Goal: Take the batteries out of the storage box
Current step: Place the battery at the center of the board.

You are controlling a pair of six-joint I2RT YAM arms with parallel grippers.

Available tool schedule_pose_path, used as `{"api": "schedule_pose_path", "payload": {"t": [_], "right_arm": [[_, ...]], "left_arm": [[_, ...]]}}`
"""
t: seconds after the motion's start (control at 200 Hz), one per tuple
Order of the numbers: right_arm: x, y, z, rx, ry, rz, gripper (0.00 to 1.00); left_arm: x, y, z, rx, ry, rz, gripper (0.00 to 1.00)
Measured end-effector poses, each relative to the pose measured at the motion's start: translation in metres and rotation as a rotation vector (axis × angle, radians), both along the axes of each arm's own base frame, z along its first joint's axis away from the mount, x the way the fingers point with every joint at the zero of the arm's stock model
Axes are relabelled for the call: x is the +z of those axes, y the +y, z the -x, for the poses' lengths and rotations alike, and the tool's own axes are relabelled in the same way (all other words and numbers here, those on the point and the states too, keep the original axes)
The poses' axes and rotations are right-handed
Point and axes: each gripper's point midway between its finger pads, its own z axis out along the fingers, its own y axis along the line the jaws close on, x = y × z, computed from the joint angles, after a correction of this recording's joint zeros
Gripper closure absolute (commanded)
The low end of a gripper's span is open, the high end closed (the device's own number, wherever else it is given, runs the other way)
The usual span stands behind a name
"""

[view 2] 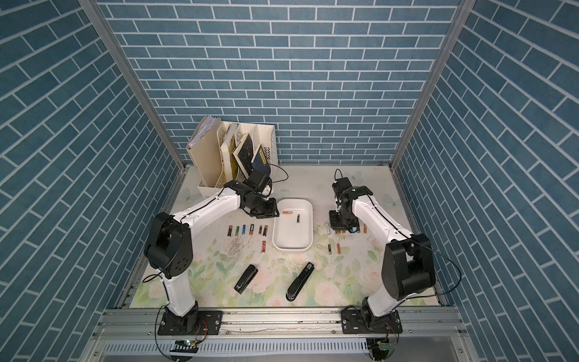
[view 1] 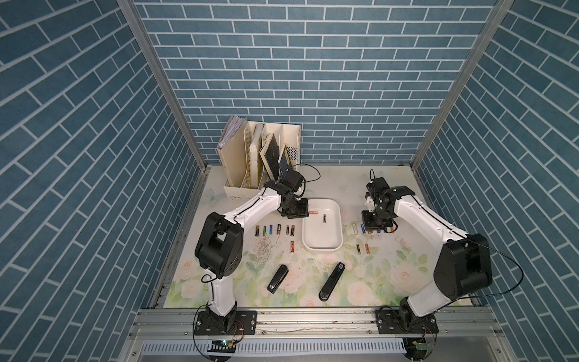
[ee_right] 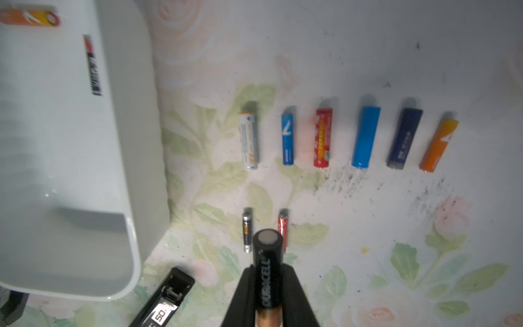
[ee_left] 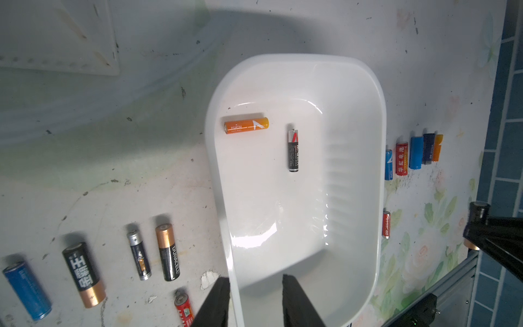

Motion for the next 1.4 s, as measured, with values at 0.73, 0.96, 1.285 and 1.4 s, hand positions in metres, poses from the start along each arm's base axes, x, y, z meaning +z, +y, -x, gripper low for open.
{"api": "schedule_pose_path", "payload": {"t": [0.73,0.96,1.285,1.4], "right_arm": [[-0.07,-0.033,0.031,-0.01,0.117,0.089,0.86],[-0.078,-0.034,0.032,-0.014,0.131,0.093,0.86],[-0.088,-0.035,0.032,-0.015,0.159,0.101,0.86],[-0.089,-0.035,0.032,-0.015,0.162,0.103,0.85]], "left_arm": [[0.001,-0.002,0.001,-0.006,0.008,0.014,0.63],[0.0,-0.002,0.001,-0.006,0.01,0.013,0.63],[-0.006,-0.003,0.001,-0.007,0.023,0.009,0.63],[-0.005,-0.003,0.001,-0.007,0.022,0.01,0.63]]}}
